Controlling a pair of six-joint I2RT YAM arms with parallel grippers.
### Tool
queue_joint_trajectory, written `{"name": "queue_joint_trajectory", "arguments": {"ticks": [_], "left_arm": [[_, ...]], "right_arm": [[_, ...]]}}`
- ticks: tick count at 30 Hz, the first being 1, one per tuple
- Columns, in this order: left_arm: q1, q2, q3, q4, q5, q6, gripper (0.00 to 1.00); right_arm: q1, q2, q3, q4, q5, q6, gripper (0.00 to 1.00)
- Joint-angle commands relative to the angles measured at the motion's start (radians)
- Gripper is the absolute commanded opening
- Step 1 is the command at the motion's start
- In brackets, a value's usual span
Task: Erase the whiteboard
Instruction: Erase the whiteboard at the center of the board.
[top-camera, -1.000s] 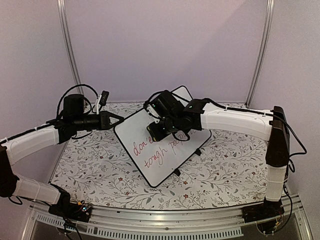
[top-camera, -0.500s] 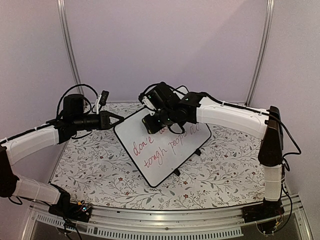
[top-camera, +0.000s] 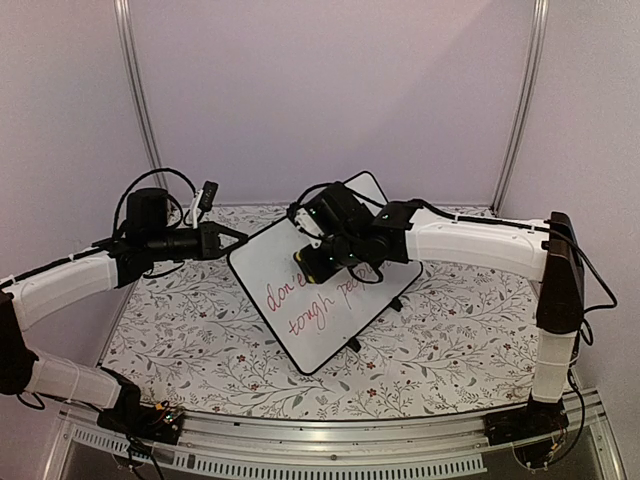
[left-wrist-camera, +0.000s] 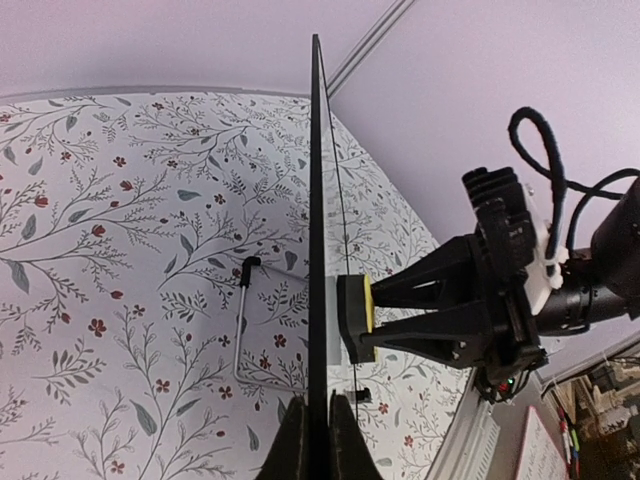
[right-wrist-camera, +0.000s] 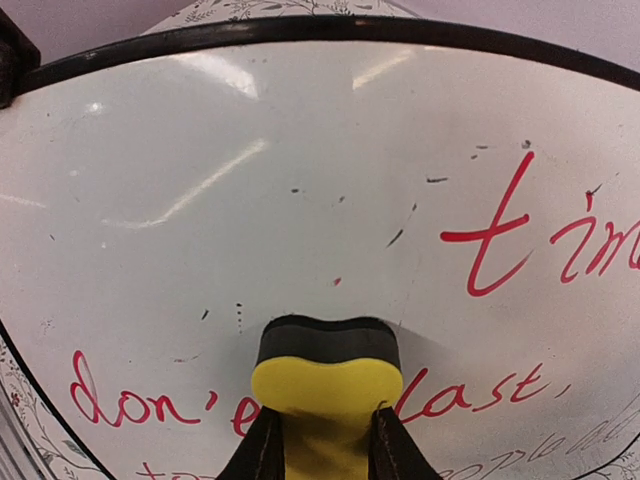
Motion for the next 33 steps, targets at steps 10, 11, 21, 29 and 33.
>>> {"name": "queue_joint_trajectory", "arguments": {"ticks": [10, 11, 21, 29, 33], "left_arm": [[-0.025, -0.039, 0.006, 0.076, 0.07, 0.019, 0.0], [-0.026, -0.039, 0.006, 0.076, 0.068, 0.019, 0.0], [-0.026, -0.035, 0.008, 0.076, 0.068, 0.018, 0.0], [-0.025, -0.035, 0.008, 0.076, 0.07, 0.016, 0.0], [-0.026, -0.037, 0.007, 0.076, 0.068, 0.018, 0.0]], "right_arm": [[-0.006, 0.132, 0.256, -0.067, 0.003, -0.073, 0.26], [-0.004, 0.133, 0.254, -0.067, -0.005, -0.074, 0.26], [0.083, 0.126, 0.147, -0.088, 0.085, -0.099, 0.25], [0.083, 0.064, 0.019, -0.061, 0.101, -0.055, 0.26], [0.083, 0.052, -0.005, -0.061, 0.117, -0.052, 0.26]]}}
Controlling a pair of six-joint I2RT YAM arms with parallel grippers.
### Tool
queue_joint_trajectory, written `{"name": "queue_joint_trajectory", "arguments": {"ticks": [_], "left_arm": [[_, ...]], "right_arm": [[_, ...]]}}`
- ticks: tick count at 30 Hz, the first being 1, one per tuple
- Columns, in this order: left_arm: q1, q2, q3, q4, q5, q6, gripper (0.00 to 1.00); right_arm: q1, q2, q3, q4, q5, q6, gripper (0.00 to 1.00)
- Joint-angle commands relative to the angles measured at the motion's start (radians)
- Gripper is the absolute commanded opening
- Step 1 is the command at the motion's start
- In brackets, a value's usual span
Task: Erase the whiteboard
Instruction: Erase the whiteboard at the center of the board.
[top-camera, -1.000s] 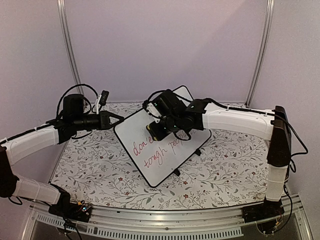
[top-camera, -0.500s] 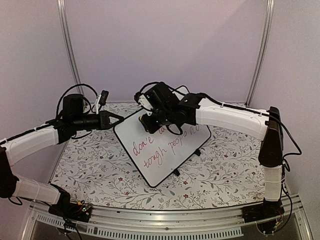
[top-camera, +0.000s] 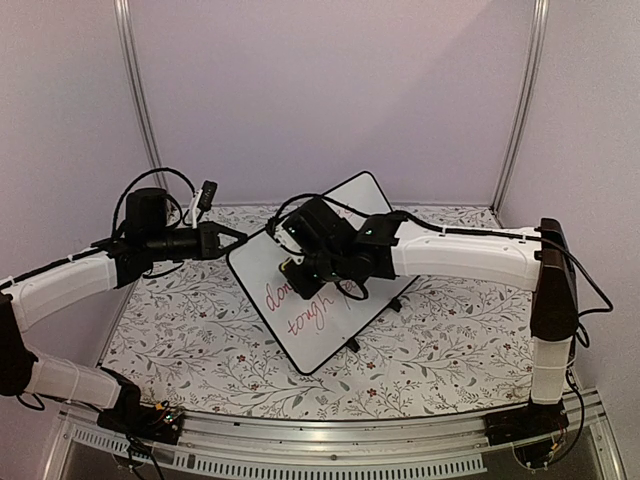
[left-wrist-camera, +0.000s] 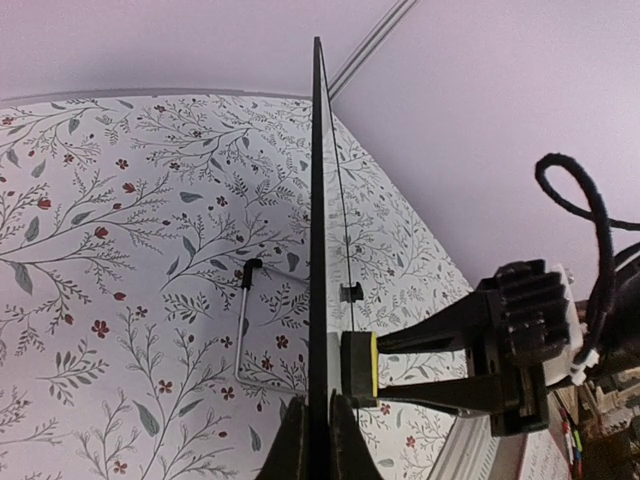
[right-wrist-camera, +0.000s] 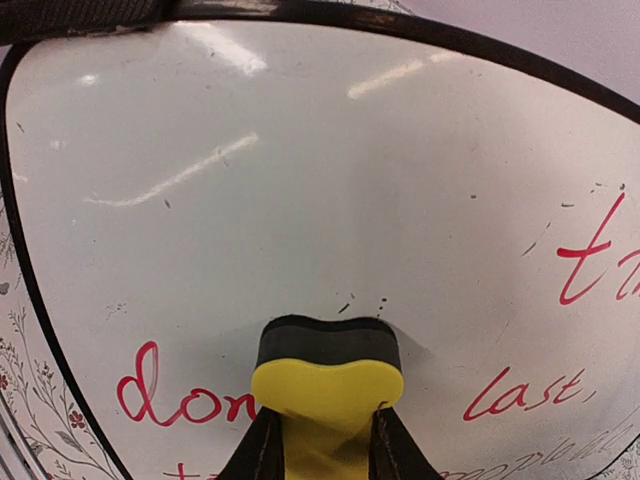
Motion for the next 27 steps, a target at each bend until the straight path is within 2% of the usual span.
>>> {"name": "queue_joint_trajectory", "arguments": {"ticks": [1, 18, 27], "left_arm": [[-0.026, -0.03, 0.008, 0.079, 0.074, 0.015, 0.0], [-0.026, -0.031, 0.008, 0.078, 0.073, 0.015, 0.0], [-0.027, -0.028, 0.008, 0.078, 0.073, 0.015, 0.0]], "right_arm": [[-0.009, 0.008, -0.055, -0.044, 0.034, 0.015, 0.26], [-0.072, -0.039, -0.113, -0.025, 0.005, 0.029, 0.26], [-0.129, -0.008, 0.014, -0.002, -0.017, 0.034, 0.27]]}}
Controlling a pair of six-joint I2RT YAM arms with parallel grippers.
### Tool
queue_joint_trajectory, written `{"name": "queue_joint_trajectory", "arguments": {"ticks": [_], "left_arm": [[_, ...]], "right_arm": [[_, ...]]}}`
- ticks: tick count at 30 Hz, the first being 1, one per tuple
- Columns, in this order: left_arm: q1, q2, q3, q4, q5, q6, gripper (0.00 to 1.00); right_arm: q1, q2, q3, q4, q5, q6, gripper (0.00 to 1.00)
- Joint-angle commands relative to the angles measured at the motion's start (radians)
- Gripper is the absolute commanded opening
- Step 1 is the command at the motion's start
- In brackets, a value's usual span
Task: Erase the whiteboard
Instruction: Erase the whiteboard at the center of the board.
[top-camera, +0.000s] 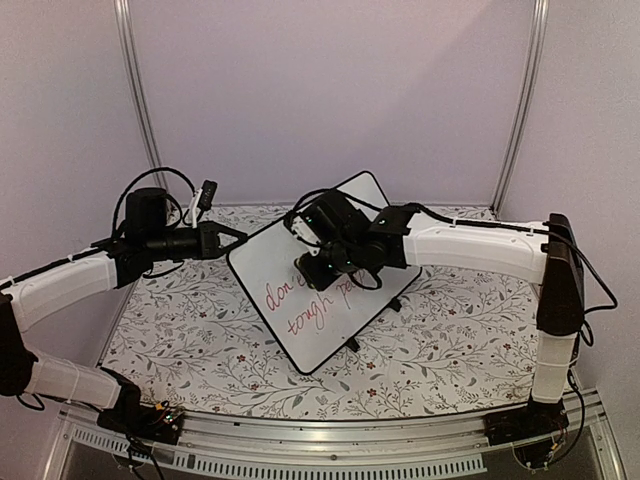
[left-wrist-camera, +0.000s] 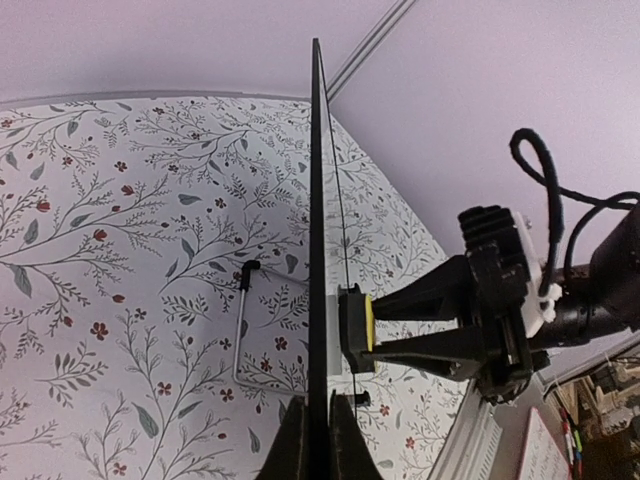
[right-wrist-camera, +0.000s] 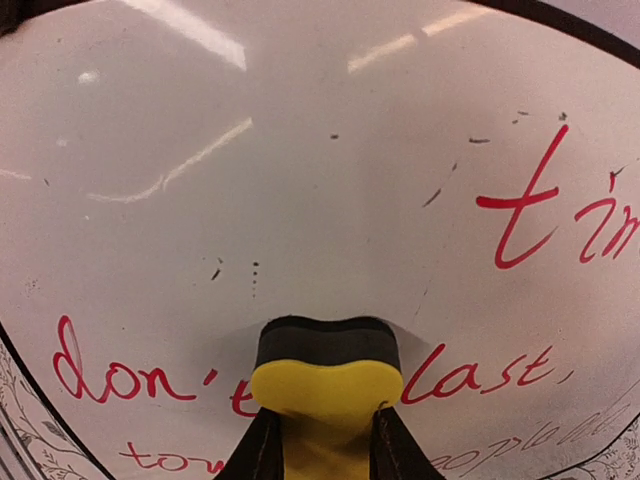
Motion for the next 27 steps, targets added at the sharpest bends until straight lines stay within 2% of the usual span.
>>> {"name": "queue_joint_trajectory", "arguments": {"ticks": [1, 7, 13, 27], "left_arm": [[-0.026, -0.028, 0.008, 0.073, 0.074, 0.015, 0.0], [-0.028, -0.028, 0.007, 0.072, 0.07, 0.018, 0.0], [-0.028, -0.026, 0.009, 0.072, 0.073, 0.018, 0.0], [-0.027, -0.027, 0.01, 0.075, 0.08, 0.015, 0.0]], "right_arm": [[-0.062, 0.042, 0.096, 0.007, 0.029, 0.001, 0.27], [-0.095, 0.099, 0.198, -0.003, 0.048, -0.003, 0.28], [-0.128, 0.112, 0.209, 0.0, 0.021, 0.01, 0.28], [-0.127, 0.0, -0.064, 0.043, -0.053, 0.033, 0.28]]}}
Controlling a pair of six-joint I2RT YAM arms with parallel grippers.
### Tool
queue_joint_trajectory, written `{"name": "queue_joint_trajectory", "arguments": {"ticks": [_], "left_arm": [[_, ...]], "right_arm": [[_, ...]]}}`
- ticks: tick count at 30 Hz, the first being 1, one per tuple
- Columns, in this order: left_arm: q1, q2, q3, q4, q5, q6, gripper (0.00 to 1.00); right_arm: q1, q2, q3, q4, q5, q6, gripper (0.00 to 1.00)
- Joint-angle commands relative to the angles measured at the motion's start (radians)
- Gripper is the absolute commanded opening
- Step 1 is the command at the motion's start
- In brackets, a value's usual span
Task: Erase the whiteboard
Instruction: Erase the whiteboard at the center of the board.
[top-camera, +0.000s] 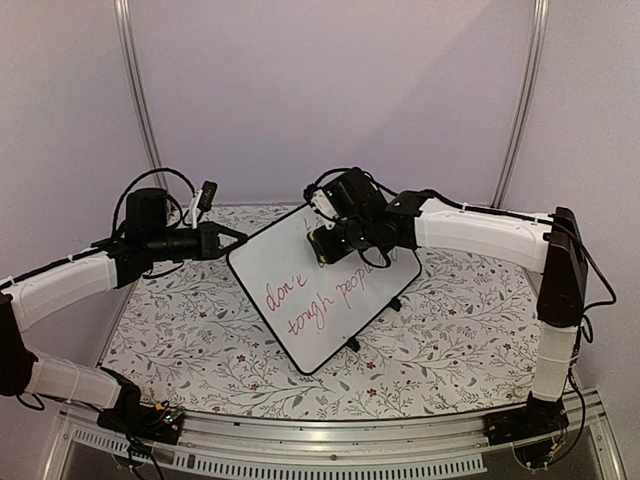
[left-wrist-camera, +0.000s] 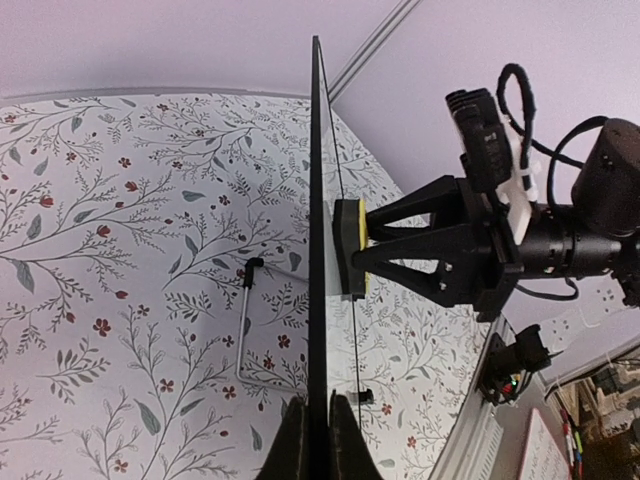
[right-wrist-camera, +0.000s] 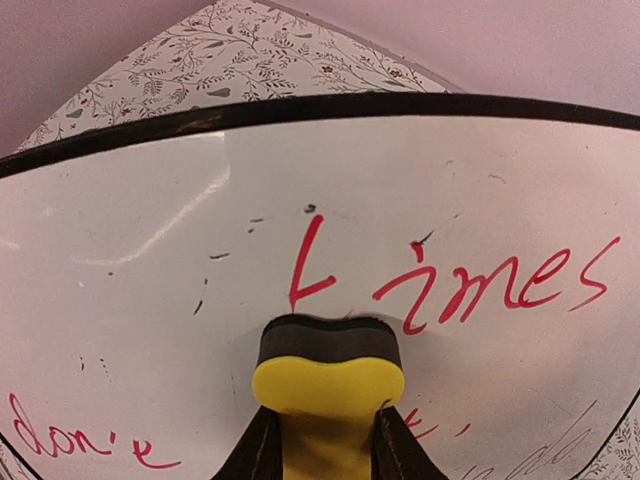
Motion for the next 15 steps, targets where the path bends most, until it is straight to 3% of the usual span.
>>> {"name": "queue_joint_trajectory", "arguments": {"ticks": [1, 7, 15], "left_arm": [[-0.027, -0.026, 0.01, 0.082, 0.086, 0.016, 0.0], [-0.027, -0.027, 0.007, 0.083, 0.085, 0.015, 0.0], [-0.029, -0.026, 0.007, 0.081, 0.082, 0.019, 0.0]], "right_arm": [[-0.009, -0.007, -0.089, -0.032, -0.022, 0.022, 0.28], [-0.009, -0.016, -0.06, -0.02, -0.024, 0.021, 0.28], [-0.011, 0.091, 0.156, -0.053, -0.006, -0.014, 0.28]]}}
